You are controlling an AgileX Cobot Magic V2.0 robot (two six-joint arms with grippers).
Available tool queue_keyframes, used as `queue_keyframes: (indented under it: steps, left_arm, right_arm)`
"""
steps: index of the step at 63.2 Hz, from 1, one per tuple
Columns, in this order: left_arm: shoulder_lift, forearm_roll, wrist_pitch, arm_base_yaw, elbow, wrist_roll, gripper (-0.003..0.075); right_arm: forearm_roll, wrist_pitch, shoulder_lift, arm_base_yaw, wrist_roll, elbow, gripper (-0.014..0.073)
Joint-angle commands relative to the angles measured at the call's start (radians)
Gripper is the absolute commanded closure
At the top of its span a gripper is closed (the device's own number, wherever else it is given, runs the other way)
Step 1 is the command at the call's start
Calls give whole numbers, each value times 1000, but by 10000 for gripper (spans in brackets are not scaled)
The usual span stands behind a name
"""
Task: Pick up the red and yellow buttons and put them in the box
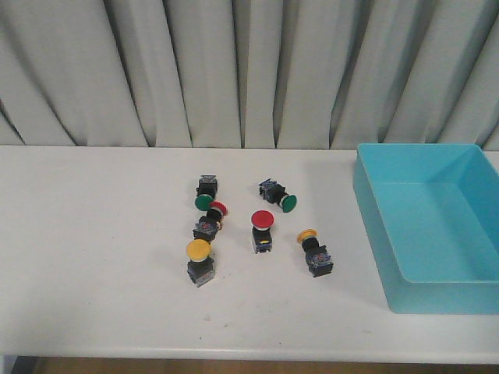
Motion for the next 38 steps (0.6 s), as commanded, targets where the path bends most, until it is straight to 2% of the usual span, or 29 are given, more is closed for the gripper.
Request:
queue_keyframes:
  steps: [1, 8, 15, 22, 31, 38]
  left_arm:
    - [223, -1, 66, -9, -244, 57, 726]
    - [477, -1, 254, -9, -469, 56, 726]
    - [666, -2, 265, -9, -585, 55, 726]
    - [790, -40, 263, -9, -610, 30, 726]
    - [910, -80, 239, -10, -610, 10, 717]
    - [977, -80, 277, -40, -650, 10, 648]
  right_arm:
    - [-53, 142, 246, 1, 0, -262, 599]
    - [-46, 317, 502, 1, 26, -452, 599]
    - [-46, 326, 663, 2, 46, -531, 599]
    - [-46, 298, 745, 2, 47, -527, 599]
    - [-53, 418, 814, 2, 45, -527, 588]
    - [-94, 474, 840, 2, 16, -527, 503]
